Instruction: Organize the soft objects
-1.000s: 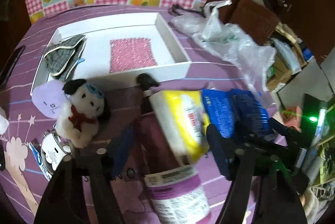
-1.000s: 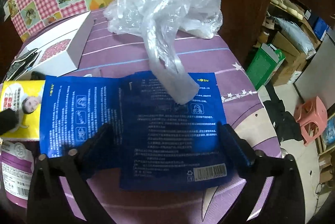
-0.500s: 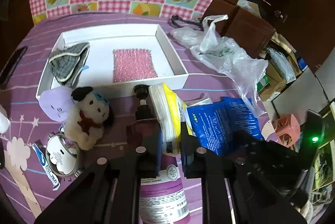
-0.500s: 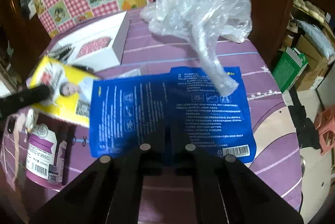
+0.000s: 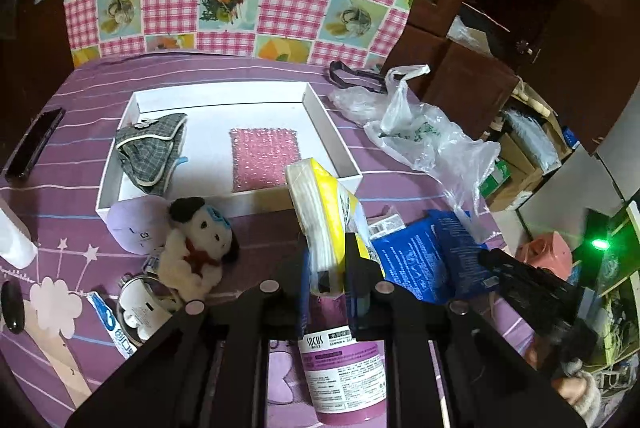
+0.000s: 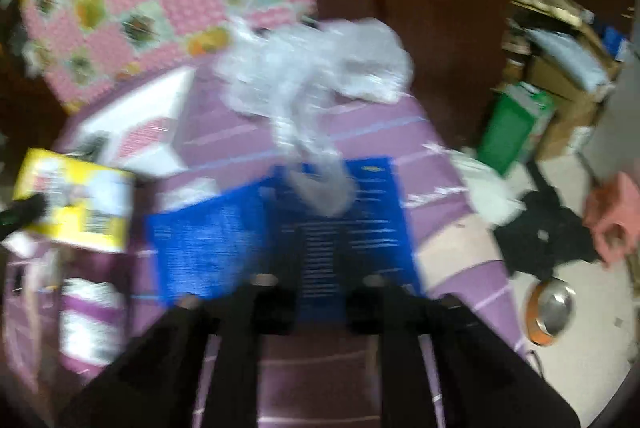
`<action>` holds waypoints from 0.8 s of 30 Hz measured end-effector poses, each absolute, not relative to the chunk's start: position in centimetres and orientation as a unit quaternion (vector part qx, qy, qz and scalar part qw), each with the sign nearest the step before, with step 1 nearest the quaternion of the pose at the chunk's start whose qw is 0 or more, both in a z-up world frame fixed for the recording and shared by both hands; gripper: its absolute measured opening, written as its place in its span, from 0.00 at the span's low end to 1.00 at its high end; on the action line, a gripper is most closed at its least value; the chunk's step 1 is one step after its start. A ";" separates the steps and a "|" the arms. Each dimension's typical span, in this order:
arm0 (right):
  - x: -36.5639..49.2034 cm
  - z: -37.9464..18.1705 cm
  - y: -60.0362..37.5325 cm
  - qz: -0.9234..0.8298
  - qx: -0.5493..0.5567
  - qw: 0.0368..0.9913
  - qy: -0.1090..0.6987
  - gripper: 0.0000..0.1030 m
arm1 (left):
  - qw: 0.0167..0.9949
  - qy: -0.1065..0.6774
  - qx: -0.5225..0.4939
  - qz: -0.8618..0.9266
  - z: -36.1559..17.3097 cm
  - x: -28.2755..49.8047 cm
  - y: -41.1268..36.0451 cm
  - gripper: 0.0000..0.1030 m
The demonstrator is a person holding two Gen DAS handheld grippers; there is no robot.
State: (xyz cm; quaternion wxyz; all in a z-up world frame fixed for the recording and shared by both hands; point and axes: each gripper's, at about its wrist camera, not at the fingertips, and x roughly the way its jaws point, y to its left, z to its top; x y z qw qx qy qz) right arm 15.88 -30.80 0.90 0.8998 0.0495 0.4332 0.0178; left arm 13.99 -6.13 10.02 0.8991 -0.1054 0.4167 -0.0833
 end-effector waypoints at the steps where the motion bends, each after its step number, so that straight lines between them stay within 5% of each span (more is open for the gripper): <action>1: 16.3 0.4 -31.3 0.003 0.052 0.899 0.435 0.68 | 0.899 0.416 -0.105 -0.085 10.0 14.0 -6.2 0.13; 2: 16.7 0.0 -31.8 -0.004 0.057 0.900 0.433 0.77 | 0.900 0.414 -0.105 -0.088 10.0 13.9 -6.4 0.13; 6: 18.2 -1.6 -33.0 -0.004 0.065 0.891 0.449 0.82 | 0.901 0.403 -0.104 -0.124 9.7 13.7 -7.6 0.13; 10: 18.2 -2.3 -30.4 0.019 0.029 0.893 0.449 1.00 | 0.904 0.403 -0.080 -0.118 9.2 13.6 -8.8 0.13; 24: 17.8 -2.5 -28.7 0.039 -0.012 0.888 0.457 0.95 | 0.910 0.399 -0.069 -0.094 9.3 13.7 -8.0 0.13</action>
